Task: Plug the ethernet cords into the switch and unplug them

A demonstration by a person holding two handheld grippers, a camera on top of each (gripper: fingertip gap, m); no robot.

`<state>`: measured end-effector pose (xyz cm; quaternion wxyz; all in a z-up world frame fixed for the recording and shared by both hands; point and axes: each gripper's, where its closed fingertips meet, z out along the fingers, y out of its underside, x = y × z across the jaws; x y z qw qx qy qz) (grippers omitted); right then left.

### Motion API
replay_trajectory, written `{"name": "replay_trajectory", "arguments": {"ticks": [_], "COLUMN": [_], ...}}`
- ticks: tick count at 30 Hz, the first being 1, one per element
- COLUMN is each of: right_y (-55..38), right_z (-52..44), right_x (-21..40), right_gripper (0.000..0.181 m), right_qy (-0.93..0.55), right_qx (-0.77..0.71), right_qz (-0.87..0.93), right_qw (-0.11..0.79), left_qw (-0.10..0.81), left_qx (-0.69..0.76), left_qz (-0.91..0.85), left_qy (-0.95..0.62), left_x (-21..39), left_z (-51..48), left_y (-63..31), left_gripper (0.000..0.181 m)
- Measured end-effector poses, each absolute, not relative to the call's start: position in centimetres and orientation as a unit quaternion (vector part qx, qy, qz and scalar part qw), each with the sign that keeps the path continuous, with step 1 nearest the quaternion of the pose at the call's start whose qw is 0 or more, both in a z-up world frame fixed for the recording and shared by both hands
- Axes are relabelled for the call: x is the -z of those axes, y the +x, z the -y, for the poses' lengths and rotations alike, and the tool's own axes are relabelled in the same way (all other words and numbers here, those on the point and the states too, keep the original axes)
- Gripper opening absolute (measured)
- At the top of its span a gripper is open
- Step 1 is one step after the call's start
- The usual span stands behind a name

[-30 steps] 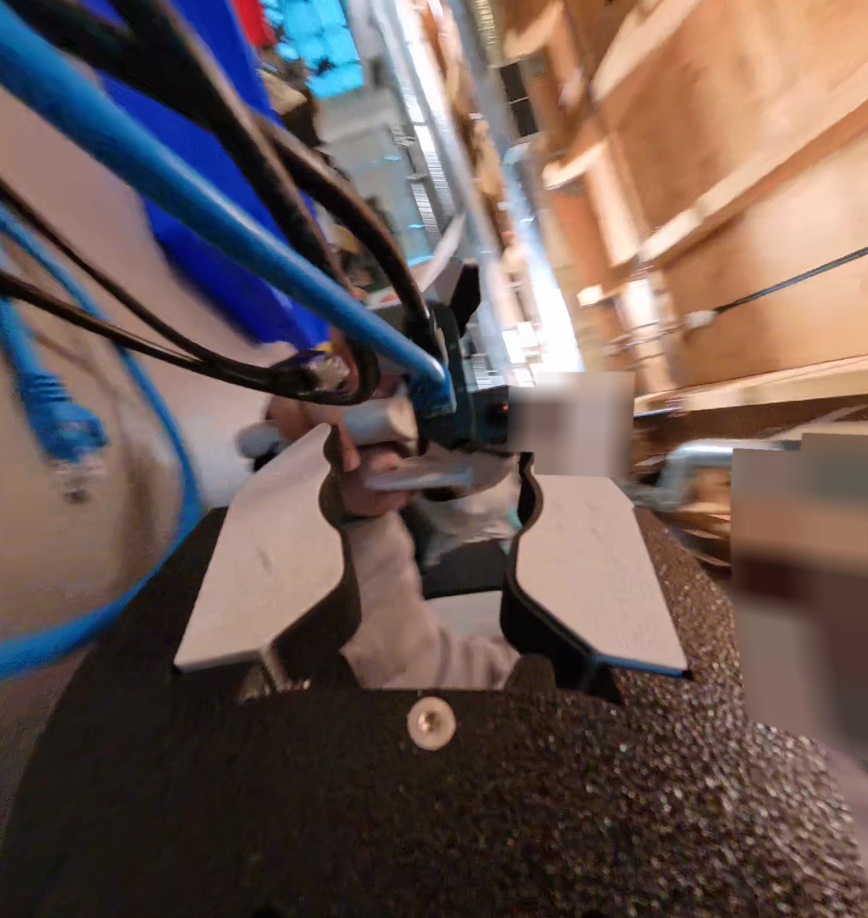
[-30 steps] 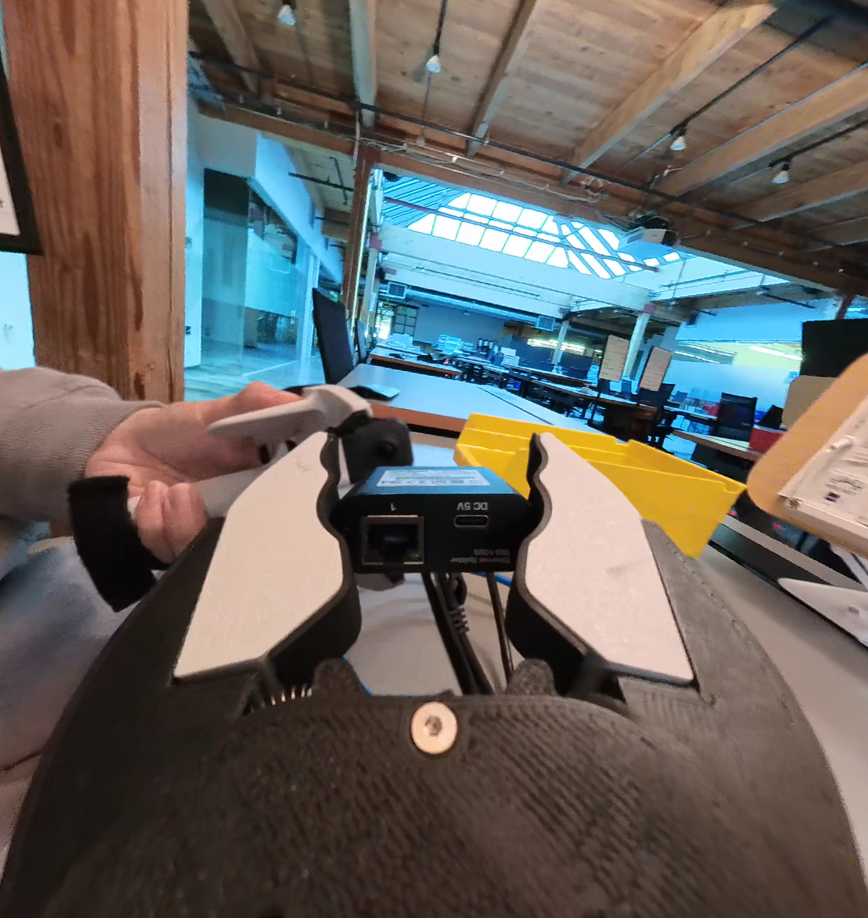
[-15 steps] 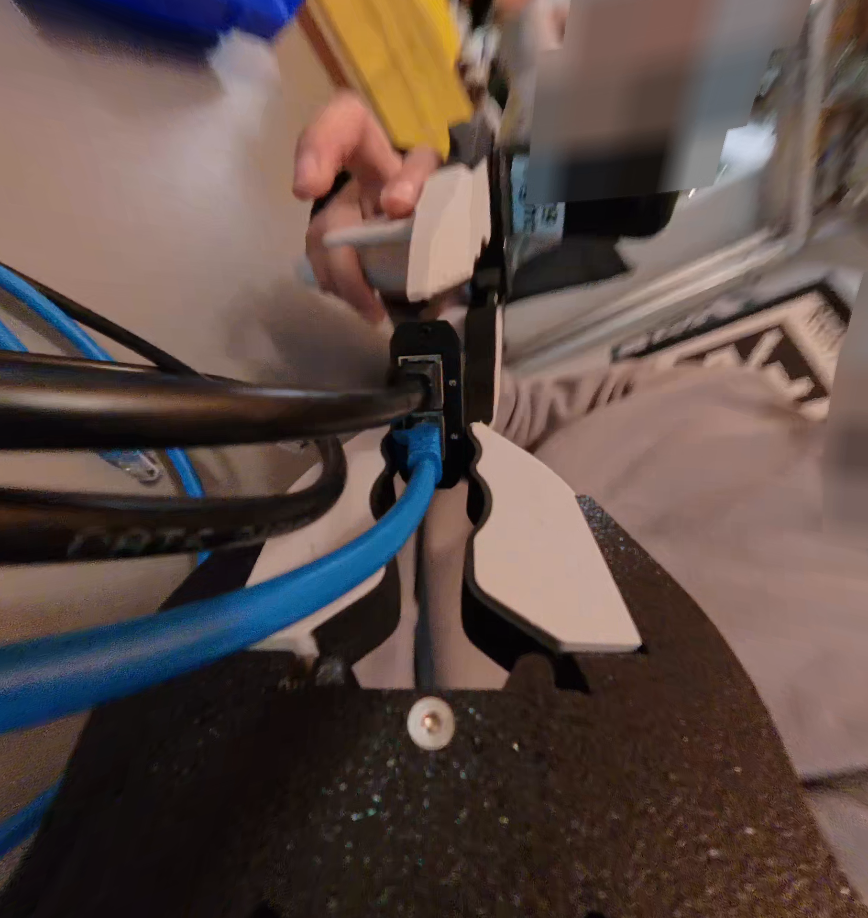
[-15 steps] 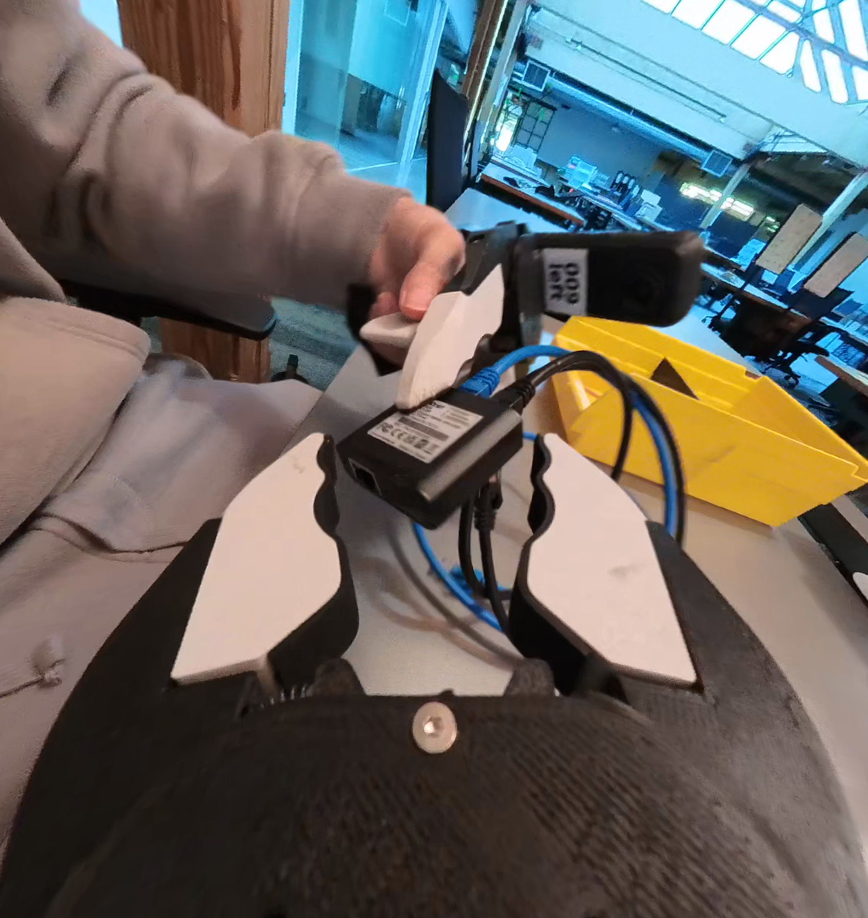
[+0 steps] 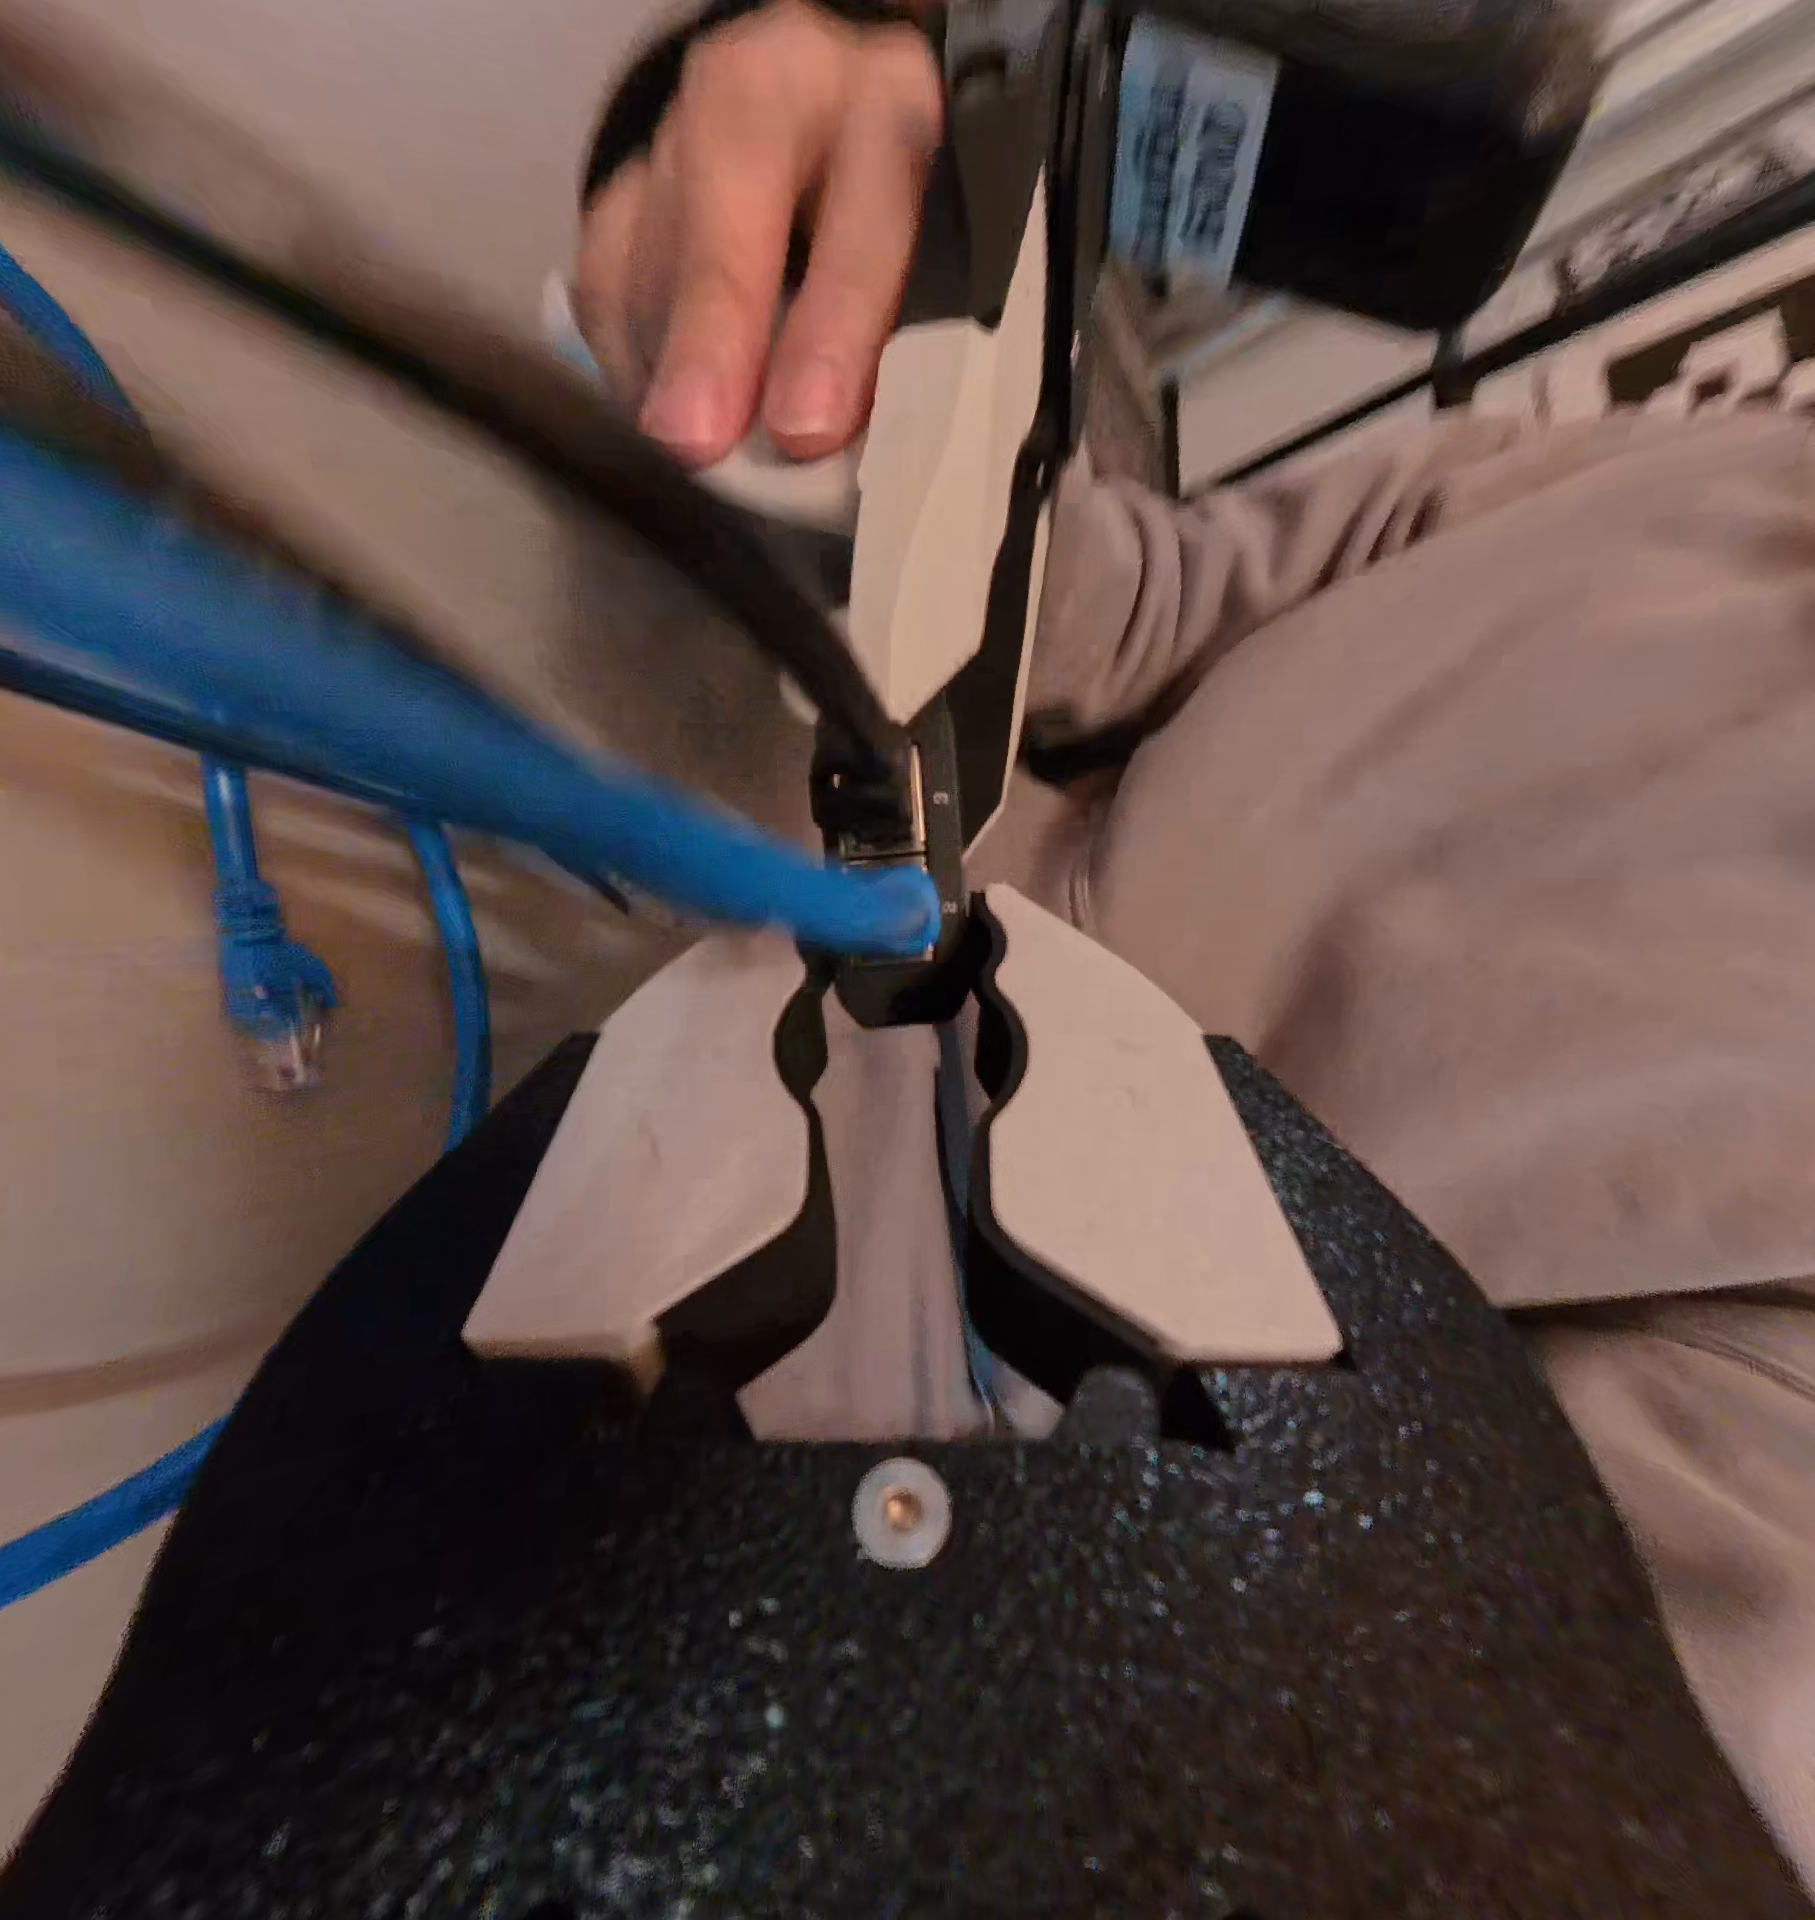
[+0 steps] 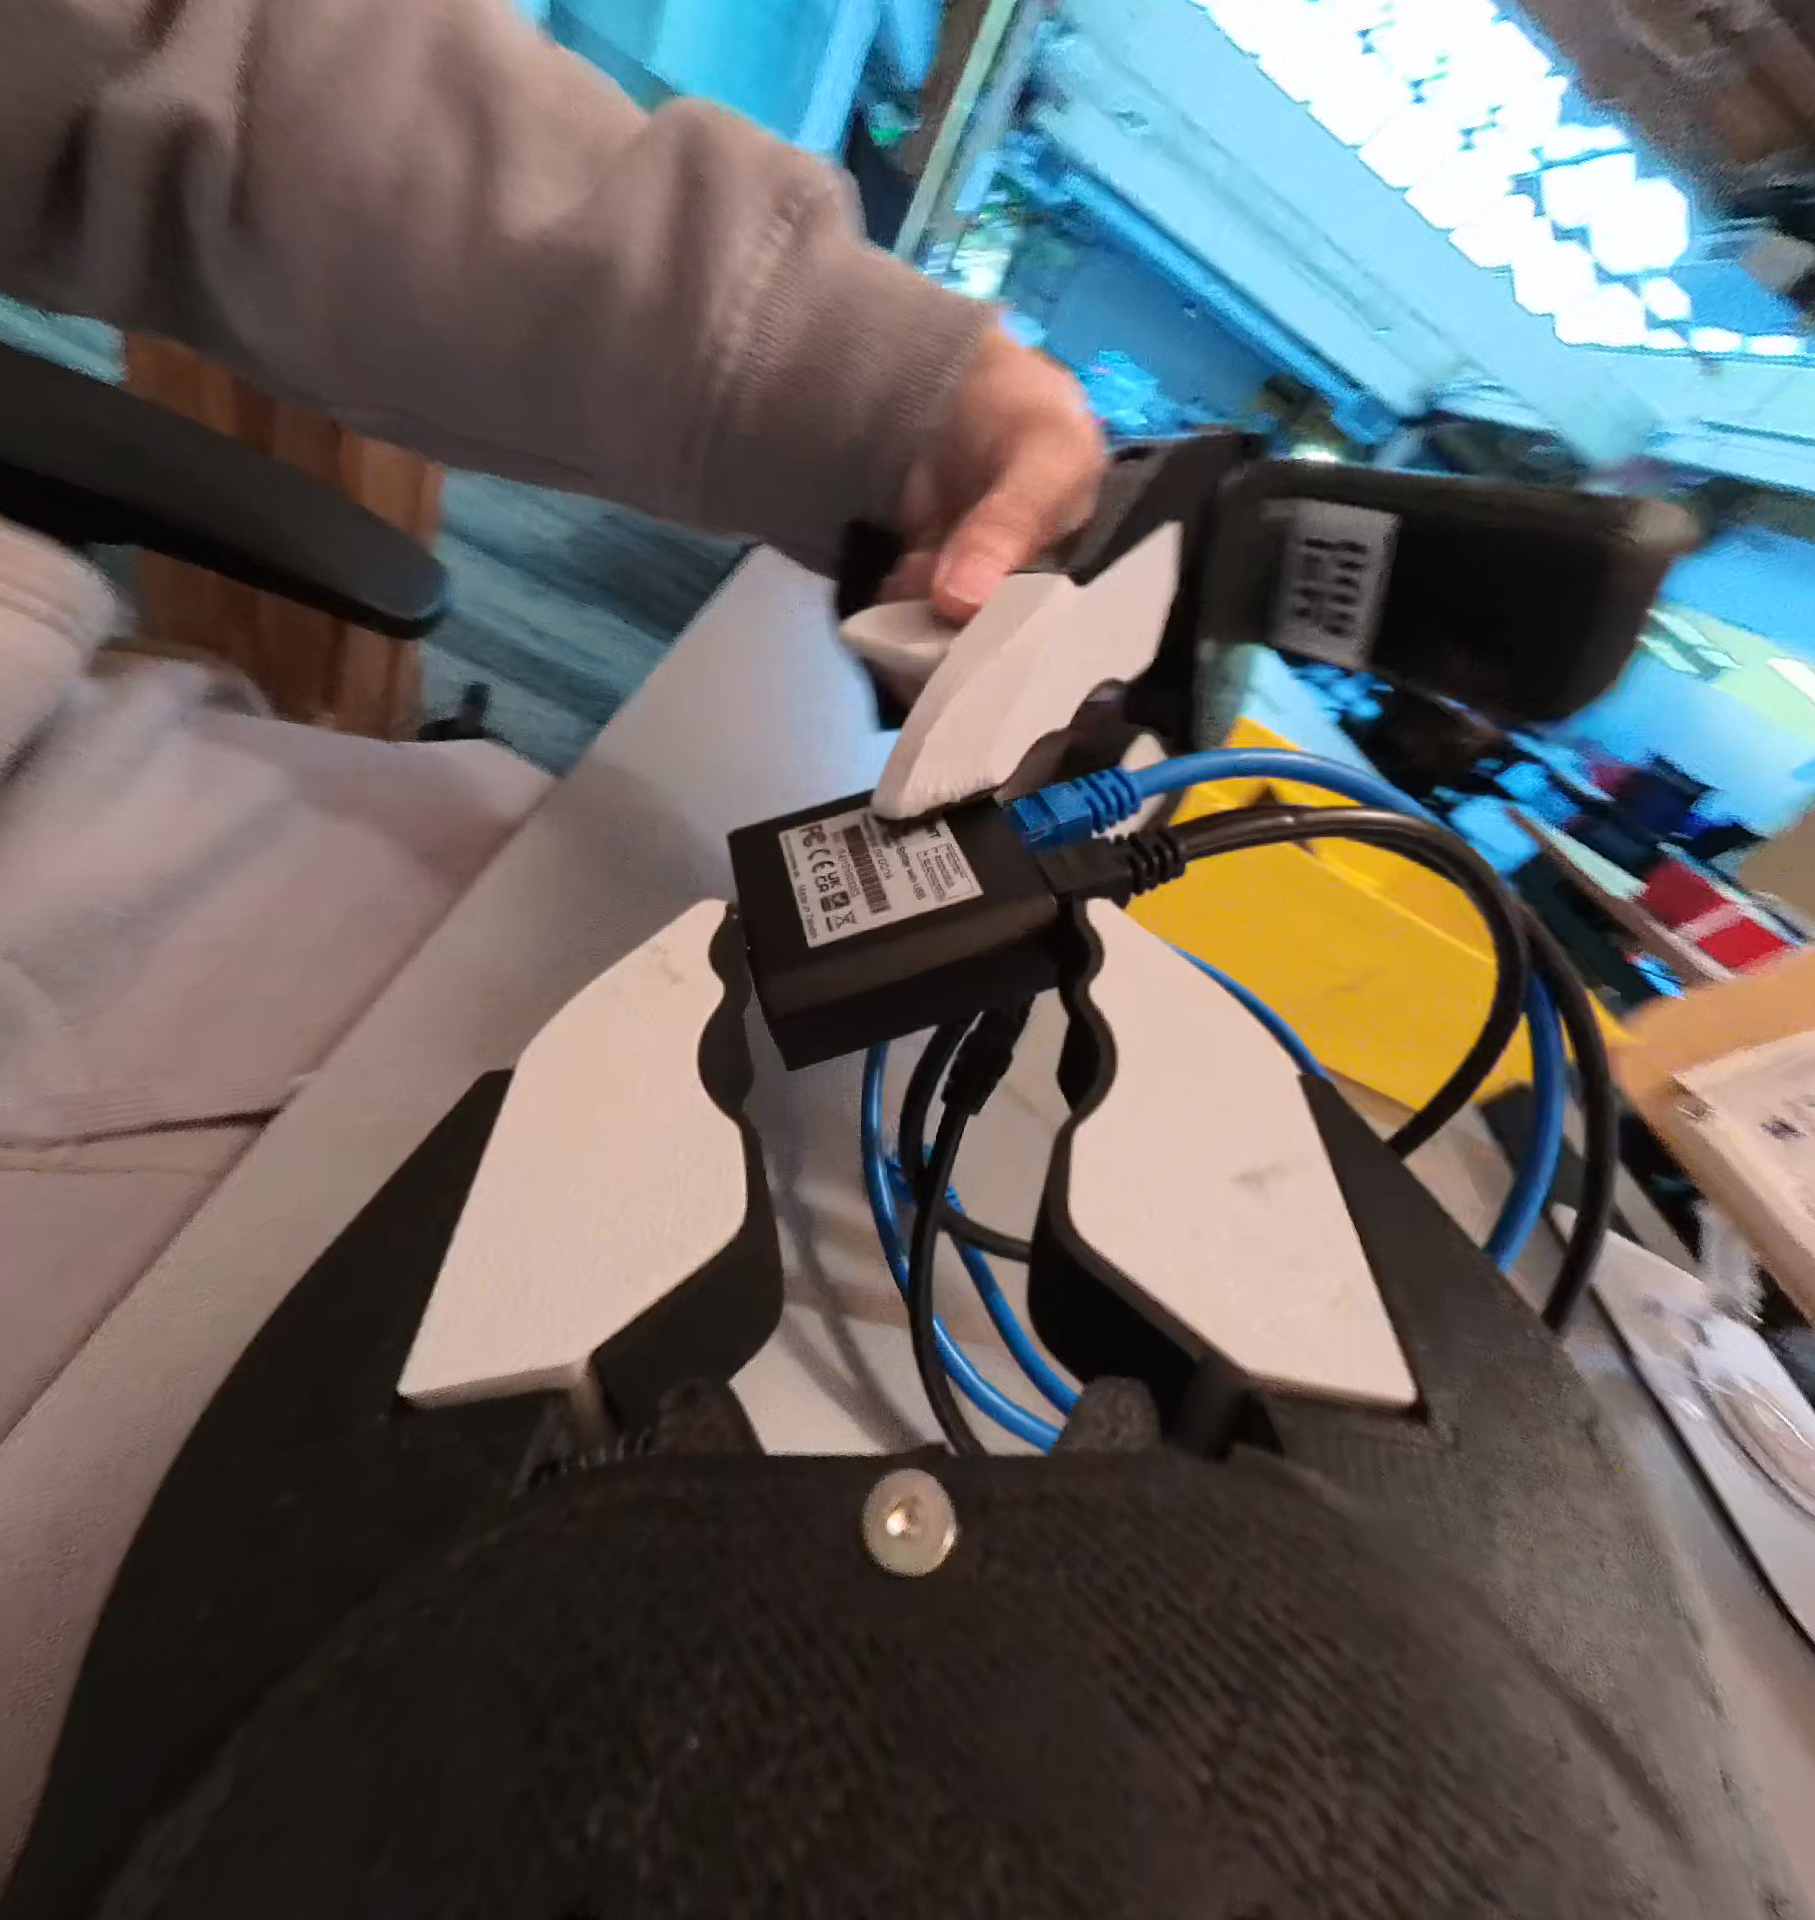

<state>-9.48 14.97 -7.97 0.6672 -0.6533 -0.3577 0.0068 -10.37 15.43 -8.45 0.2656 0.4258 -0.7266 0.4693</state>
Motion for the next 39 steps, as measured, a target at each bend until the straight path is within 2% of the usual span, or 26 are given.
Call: {"name": "replay_trajectory", "arguments": {"ticks": [3, 7, 9, 12, 18, 20, 24, 28, 30, 32, 34, 36, 39], "right_y": [-6.7, -3.5, -2.4, -3.2, -4.8, -5.3, -6.3, -6.2, -6.6, -7.7, -9.5, -10.0, -10.2], "right_z": [-16.3, -17.3, -17.5, -18.1, -18.9, -18.8, -18.5, -17.7, -17.5, -17.4, -17.4, -17.2, -16.4], "right_x": [6.2, 5.9, 5.7, 5.4, 5.8, 6.3, 7.9, 6.7, 5.0, 3.8, 3.7, 3.0, -1.1], "right_gripper": [0.058, 0.058, 0.058, 0.058, 0.057, 0.056, 0.056, 0.082, 0.100, 0.106, 0.105, 0.102, 0.089], "right_qy": [-0.653, -0.662, -0.659, -0.644, -0.638, -0.648, -0.676, -0.690, -0.686, -0.676, -0.678, -0.672, -0.619], "right_qx": [0.039, 0.115, 0.145, 0.161, 0.163, 0.132, 0.121, 0.165, 0.166, 0.155, 0.140, 0.195, 0.273], "right_qz": [0.262, 0.165, 0.123, 0.110, 0.139, 0.170, 0.249, 0.284, 0.276, 0.279, 0.308, 0.334, 0.313], "right_qw": [0.709, 0.722, 0.728, 0.740, 0.740, 0.730, 0.682, 0.645, 0.653, 0.664, 0.653, 0.632, 0.667], "left_qw": [0.171, 0.015, -0.014, 0.011, 0.105, 0.104, 0.082, 0.064, 0.100, 0.127, 0.162, 0.182, 0.214], "left_qx": [-0.569, -0.645, -0.669, -0.698, -0.759, -0.757, -0.716, -0.616, -0.579, -0.547, -0.512, -0.466, -0.430], "left_qz": [0.651, 0.552, 0.506, 0.454, 0.370, 0.382, 0.444, 0.550, 0.596, 0.635, 0.679, 0.719, 0.745], "left_qy": [0.472, 0.527, 0.545, 0.555, 0.525, 0.520, 0.532, 0.560, 0.548, 0.530, 0.501, 0.482, 0.463], "left_x": [6.2, 5.4, 6.0, 7.3, 7.1, 7.4, 7.9, 8.8, 8.4, 7.7, 7.2, 7.2, 6.3], "left_z": [-16.7, -18.9, -18.9, -17.6, -17.5, -17.6, -18.7, -20.5, -20.7, -20.7, -20.3, -20.2, -19.8], "left_y": [-6.5, -4.2, -4.4, -4.7, -5.2, -5.8, -6.7, -8.1, -9.4, -10.2, -11.1, -11.5, -11.2], "left_gripper": [0.025, 0.044, 0.052, 0.052, 0.032, 0.024, 0.023, 0.023, 0.023, 0.023, 0.023, 0.023, 0.023]}}
